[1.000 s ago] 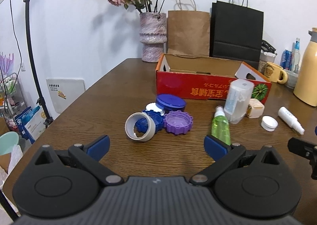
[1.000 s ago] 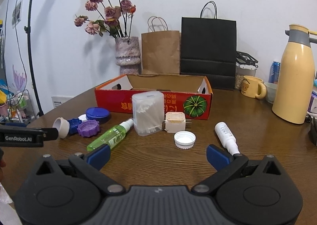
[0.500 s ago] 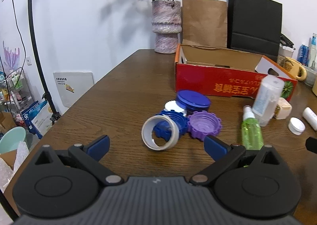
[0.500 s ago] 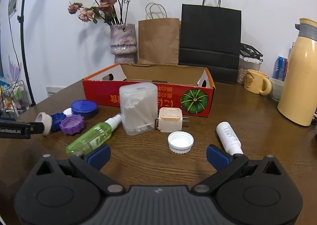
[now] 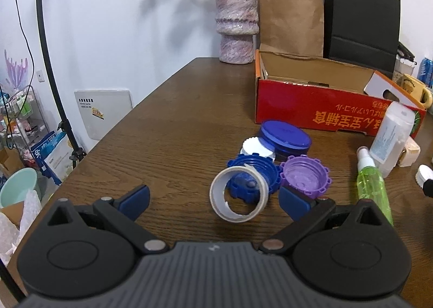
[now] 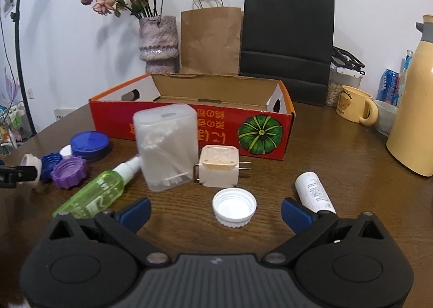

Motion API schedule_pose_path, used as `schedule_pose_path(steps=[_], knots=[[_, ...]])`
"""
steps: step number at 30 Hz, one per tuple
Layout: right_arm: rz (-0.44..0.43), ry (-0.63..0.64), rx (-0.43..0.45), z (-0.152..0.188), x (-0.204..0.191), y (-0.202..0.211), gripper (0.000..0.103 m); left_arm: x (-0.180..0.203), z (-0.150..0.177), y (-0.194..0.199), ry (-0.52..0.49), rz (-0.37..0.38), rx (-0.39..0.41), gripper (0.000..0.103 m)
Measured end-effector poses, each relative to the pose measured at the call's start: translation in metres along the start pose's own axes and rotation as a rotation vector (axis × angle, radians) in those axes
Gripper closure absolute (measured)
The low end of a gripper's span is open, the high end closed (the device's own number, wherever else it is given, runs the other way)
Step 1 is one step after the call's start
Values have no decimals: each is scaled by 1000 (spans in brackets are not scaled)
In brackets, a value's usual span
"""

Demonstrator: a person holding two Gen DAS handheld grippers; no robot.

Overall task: Organize rigid objects
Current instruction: 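Close the right tool on the white cap while the left tool nears the tape roll, then close the left tool on the white tape roll while the right tool holds the cap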

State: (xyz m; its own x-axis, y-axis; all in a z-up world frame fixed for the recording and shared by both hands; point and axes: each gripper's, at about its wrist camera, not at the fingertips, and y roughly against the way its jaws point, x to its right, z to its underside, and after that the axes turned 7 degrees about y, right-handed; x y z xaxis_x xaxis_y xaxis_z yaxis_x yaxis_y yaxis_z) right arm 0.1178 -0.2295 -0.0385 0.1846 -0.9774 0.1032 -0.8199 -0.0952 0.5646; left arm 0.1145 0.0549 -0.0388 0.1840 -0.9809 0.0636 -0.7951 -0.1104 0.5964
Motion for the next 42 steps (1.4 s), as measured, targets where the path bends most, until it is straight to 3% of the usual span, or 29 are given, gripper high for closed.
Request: schedule_pose_path(steps=[7,10,15,36,39,42], knots=[[-13,-6,-28,-4,6,-19,17,-3,-1,-7,5,20,-8,0],[-16,-10,-40,-5,8,-27,29,-4,-1,-10,14,25,-12,0],[-43,-25,-50,-4,10,-35,63,-4,-2,-13,17,31,-10,0],[-29,-21,23,-3,7,-24,63,-7,-1,-14,59,80,3,0],[-24,-18,29,-3,6,-22,63,-7,-1,-16,72,90,-7,6],[-16,-12,36,-3,5,-21,63,-8,0,-19,82,99,-20,18]])
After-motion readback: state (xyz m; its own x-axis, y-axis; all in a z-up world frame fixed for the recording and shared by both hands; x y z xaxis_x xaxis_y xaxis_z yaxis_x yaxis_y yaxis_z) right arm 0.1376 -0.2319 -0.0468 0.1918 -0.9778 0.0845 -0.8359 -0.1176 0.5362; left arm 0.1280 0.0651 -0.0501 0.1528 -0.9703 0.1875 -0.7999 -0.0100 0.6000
